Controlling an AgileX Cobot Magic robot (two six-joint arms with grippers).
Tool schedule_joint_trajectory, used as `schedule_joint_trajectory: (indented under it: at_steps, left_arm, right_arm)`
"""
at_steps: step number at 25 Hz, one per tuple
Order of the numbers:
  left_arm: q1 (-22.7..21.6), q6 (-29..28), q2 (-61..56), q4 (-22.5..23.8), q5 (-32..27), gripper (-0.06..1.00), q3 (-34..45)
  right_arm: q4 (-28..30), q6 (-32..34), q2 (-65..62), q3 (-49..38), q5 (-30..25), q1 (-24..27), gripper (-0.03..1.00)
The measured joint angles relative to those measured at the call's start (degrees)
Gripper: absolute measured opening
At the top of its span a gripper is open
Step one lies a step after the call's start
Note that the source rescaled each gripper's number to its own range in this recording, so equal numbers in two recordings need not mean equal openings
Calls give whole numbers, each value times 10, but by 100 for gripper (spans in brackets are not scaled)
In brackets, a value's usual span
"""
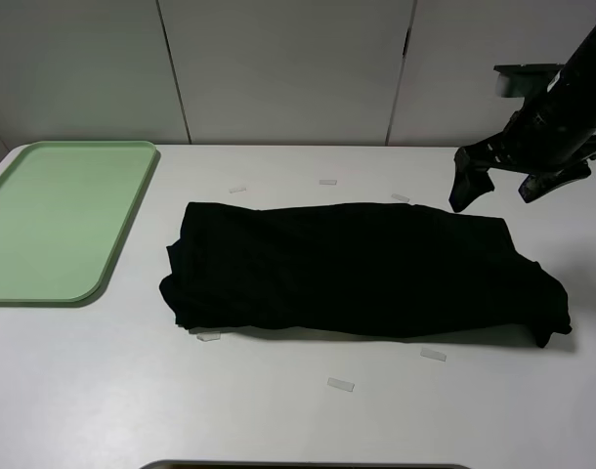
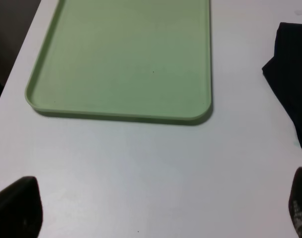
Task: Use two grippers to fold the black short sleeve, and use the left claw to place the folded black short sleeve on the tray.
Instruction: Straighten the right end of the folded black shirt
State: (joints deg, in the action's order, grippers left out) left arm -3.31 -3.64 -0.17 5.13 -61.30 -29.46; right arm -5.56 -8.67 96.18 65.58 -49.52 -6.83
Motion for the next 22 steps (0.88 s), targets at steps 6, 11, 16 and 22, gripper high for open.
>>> schedule_joint_trajectory:
  at_steps: [6, 11, 16, 22]
  left_arm:
    - [0, 0, 0, 0, 0, 100, 0]
    - [0, 0, 0, 0, 0, 100, 0]
    - [0, 0, 0, 0, 0, 100, 0]
    - [0, -1, 0, 0, 0, 100, 0]
  right_arm:
    - [32, 37, 46, 0, 14, 20, 100]
    - [42, 34, 87, 0, 13, 61, 100]
    - [56, 21, 121, 0, 14, 87, 100]
    - [82, 15, 156, 0, 21, 93, 100]
